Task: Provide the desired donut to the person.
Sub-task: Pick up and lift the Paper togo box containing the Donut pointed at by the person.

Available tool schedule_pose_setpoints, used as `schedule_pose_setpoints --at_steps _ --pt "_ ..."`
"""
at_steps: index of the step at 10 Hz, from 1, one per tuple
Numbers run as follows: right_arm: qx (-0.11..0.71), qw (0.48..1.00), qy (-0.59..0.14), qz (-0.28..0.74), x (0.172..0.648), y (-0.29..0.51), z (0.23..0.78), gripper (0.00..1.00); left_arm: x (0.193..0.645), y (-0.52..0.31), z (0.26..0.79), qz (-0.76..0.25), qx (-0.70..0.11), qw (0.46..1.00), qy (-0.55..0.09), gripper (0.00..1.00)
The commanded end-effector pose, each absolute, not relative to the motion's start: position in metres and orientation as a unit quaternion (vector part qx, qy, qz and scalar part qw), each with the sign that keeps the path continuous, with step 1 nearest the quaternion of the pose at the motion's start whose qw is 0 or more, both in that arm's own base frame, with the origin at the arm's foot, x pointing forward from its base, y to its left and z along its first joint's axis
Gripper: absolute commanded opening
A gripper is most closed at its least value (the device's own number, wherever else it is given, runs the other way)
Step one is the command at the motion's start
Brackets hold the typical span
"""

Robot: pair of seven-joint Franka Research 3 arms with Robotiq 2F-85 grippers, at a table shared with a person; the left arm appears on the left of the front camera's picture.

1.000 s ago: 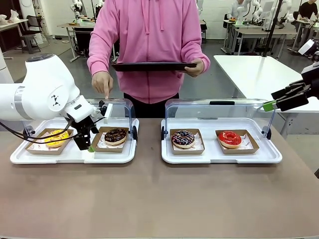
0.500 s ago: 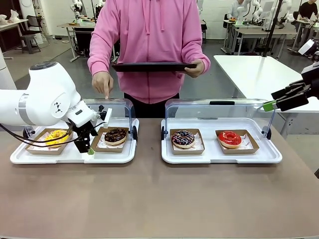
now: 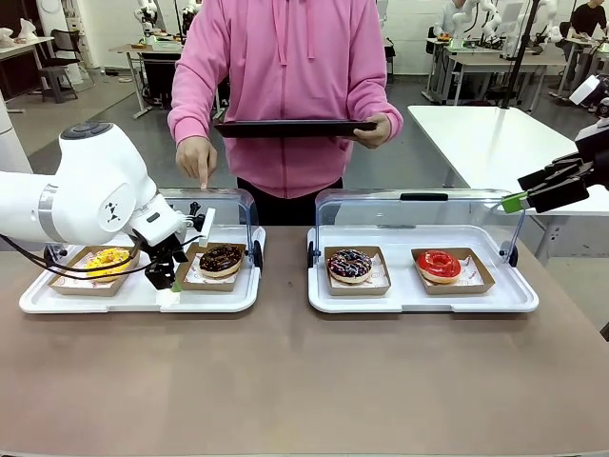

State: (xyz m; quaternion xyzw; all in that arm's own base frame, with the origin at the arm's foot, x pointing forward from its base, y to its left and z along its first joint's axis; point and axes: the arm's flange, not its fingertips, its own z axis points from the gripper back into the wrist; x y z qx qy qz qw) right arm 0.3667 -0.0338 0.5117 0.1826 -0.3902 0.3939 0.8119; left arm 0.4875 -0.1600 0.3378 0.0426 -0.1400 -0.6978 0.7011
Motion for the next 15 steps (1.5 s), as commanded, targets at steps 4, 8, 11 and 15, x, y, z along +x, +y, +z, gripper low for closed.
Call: schedule_pose_setpoints --at_steps 4,8,11,15 --pt "0.185 0.809 -0.388 0.400 0.367 -0.034 0.510 1.00 0.497 -0.172 0.327 -0.703 0.043 0.699 -0.123 0.00" --pt "0.185 0.809 -0.388 0.400 0.367 -0.034 0.510 1.00 0.499 -0.174 0.326 -0.702 0.058 0.700 -0.117 0.00" --pt "0.185 0.809 -0.388 0.400 0.367 -0.034 0.510 1.00 0.470 -0.171 0.349 -0.722 0.064 0.676 -0.134 0.00" --pt "0.185 0.809 -0.388 0.400 0.367 -0.034 0.510 1.00 0.392 -0.151 0.388 -0.732 0.115 0.650 -0.172 0.00"
